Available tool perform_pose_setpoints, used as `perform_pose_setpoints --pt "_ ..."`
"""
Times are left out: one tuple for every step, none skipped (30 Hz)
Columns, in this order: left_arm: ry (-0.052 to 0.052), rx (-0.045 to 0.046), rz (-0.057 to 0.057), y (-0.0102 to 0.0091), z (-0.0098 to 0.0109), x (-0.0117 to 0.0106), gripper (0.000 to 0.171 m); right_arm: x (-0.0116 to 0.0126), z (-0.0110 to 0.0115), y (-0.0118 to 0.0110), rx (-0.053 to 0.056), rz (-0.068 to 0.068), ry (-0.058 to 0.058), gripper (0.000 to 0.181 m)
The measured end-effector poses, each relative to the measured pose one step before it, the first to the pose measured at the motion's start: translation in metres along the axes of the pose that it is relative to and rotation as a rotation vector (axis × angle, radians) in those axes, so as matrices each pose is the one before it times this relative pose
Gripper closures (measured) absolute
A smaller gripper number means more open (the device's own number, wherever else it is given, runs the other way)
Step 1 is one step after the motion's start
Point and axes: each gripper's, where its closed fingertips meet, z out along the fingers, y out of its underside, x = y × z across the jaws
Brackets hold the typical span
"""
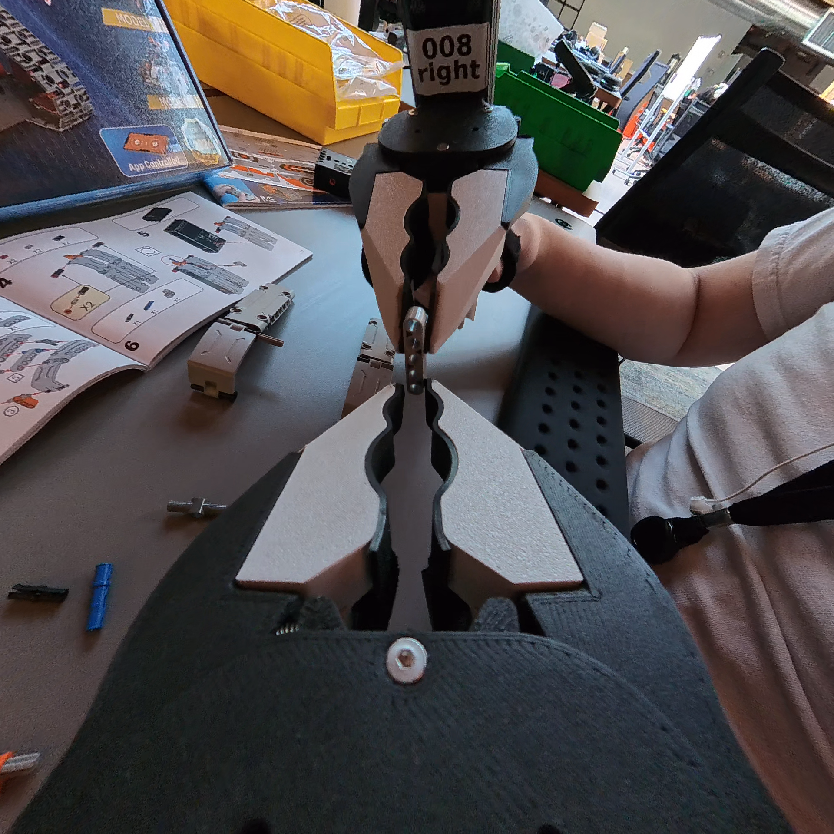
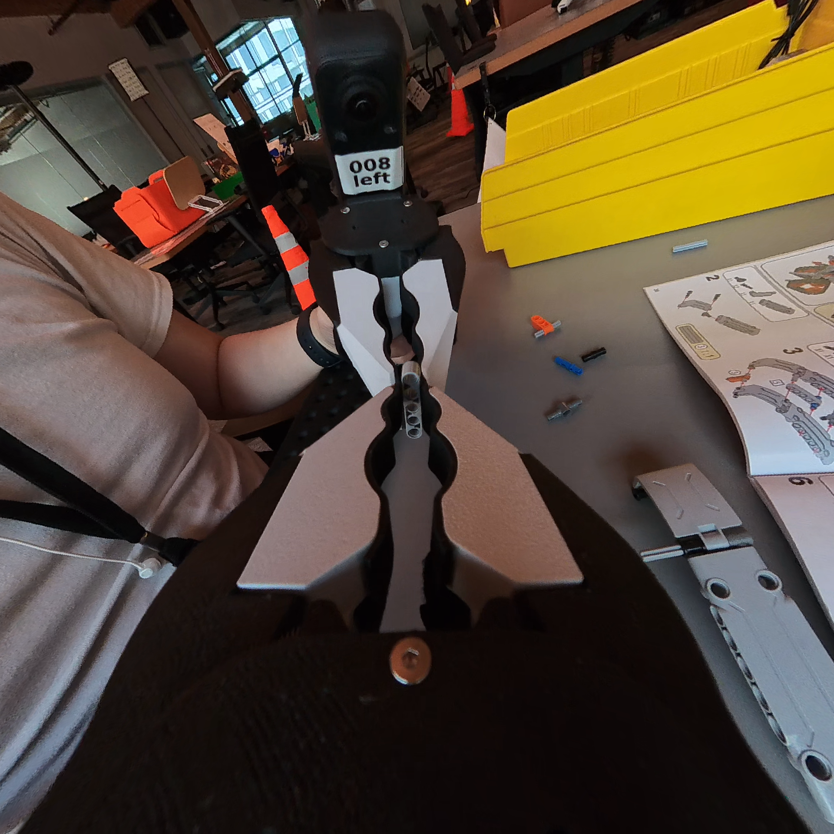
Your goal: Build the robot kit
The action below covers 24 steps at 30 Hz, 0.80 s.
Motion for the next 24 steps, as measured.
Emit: perform_pose_setpoints --pt "-0.0017 -0.00097 0.0004 0.00009 0.00012 -0.00021 0.164 0.00044 -0.00058 -0.00107 0.0056 0.0059 0.0029 0.175" --pt "0.0000 -0.00071 0.0004 0.00017 0.00007 -0.00002 0.164 0.00026 -0.00046 -0.00102 0.0056 0.0063 0.0015 0.175" --pt "0.0011 -0.00002 0.0003 -0.00009 -0.00003 0.00017 0.164 -0.00021 -0.00035 -0.00109 0.0065 0.0046 -0.0014 0.175" --pt "0.0011 0.00093 0.0003 -0.00016 -0.00008 0.00022 0.164 -0.00044 -0.00028 -0.00098 0.0056 0.0027 -0.0018 0.175" --pt "0.0006 0.00165 0.0003 -0.00033 -0.00015 0.00016 0.164 -0.00013 -0.00006 -0.00067 0.0042 0.0027 -0.0004 0.175" --pt "0.0015 0.00146 0.0000 -0.00019 -0.00023 0.00024 0.166 0.00004 0.00005 -0.00029 0.0024 0.0041 0.0008 0.175" --pt "0.0032 0.00106 0.0000 -0.00025 -0.00019 0.00055 0.166 0.00010 0.00001 -0.00021 0.0018 0.0049 0.0017 0.175" --pt "0.0020 0.00106 0.0003 -0.00026 -0.00002 0.00050 0.167 -0.00051 -0.00006 -0.00035 0.0022 0.0044 -0.0010 0.175" --pt "0.0004 0.00139 0.0015 -0.00030 -0.00016 0.00037 0.167 -0.00034 -0.00006 -0.00038 0.0019 0.0011 0.0011 0.175" --pt "0.0007 0.00139 0.0031 -0.00019 -0.00005 0.00040 0.167 -0.00047 -0.00002 -0.00032 0.0009 -0.0004 0.0003 0.175" --pt "0.0016 0.00004 0.0030 -0.00003 -0.00005 0.00056 0.167 -0.00047 0.00002 -0.00002 -0.0011 -0.0010 -0.0011 0.175" --pt "0.0025 -0.00165 0.0014 0.00020 0.00015 0.00042 0.167 -0.00044 0.00014 0.00033 -0.0027 -0.0003 -0.0013 0.175" --pt "0.0044 -0.00166 0.0002 0.00024 0.00029 0.00068 0.167 -0.00052 0.00000 0.00032 -0.0031 0.0007 -0.0010 0.175" --pt "0.0073 -0.00080 0.0000 -0.00001 0.00033 0.00104 0.167 -0.00085 -0.00032 0.00026 -0.0032 -0.0003 -0.0024 0.175" --pt "0.0120 -0.00051 0.0012 0.00010 0.00028 0.00197 0.167 -0.00172 -0.00098 0.00070 -0.0034 -0.0007 -0.0043 0.175" --pt "0.0145 -0.00019 0.0032 -0.00009 0.00049 0.00260 0.167 -0.00240 -0.00183 0.00081 -0.0033 -0.0043 -0.0029 0.175" --pt "0.0138 -0.00091 0.0065 0.00007 0.00062 0.00291 0.168 -0.00285 -0.00224 0.00077 -0.0033 -0.0090 -0.0013 0.175" --pt "0.0135 -0.00242 0.0112 0.00018 0.00065 0.00333 0.171 -0.00312 -0.00236 0.00077 -0.0037 -0.0137 0.0010 0.174" --pt "0.0076 -0.00528 0.0148 0.00051 0.00088 0.00283 0.171 -0.00256 -0.00231 0.00076 -0.0038 -0.0179 0.0058 0.174" --pt "-0.0127 -0.01144 0.0167 0.00153 0.00127 -0.00036 0.171 -0.00353 -0.00200 0.00014 0.0019 -0.0174 -0.0030 0.175" --pt "-0.0246 -0.01493 0.0189 0.00240 0.00132 -0.00237 0.171 -0.00410 -0.00171 -0.00096 0.0097 -0.0069 -0.0098 0.174" --pt "-0.0171 -0.01276 0.0175 0.00191 0.00150 -0.00155 0.171 -0.00221 -0.00137 -0.00175 0.0148 -0.0026 -0.0008 0.175" --pt "-0.0039 -0.00676 0.0125 0.00098 0.00124 0.00040 0.171 -0.00020 -0.00085 -0.00159 0.0138 -0.0008 0.0072 0.175" --pt "0.0029 -0.00028 0.0071 -0.00018 0.00103 0.00107 0.166 0.00051 -0.00026 -0.00113 0.0096 -0.0003 0.0067 0.175"
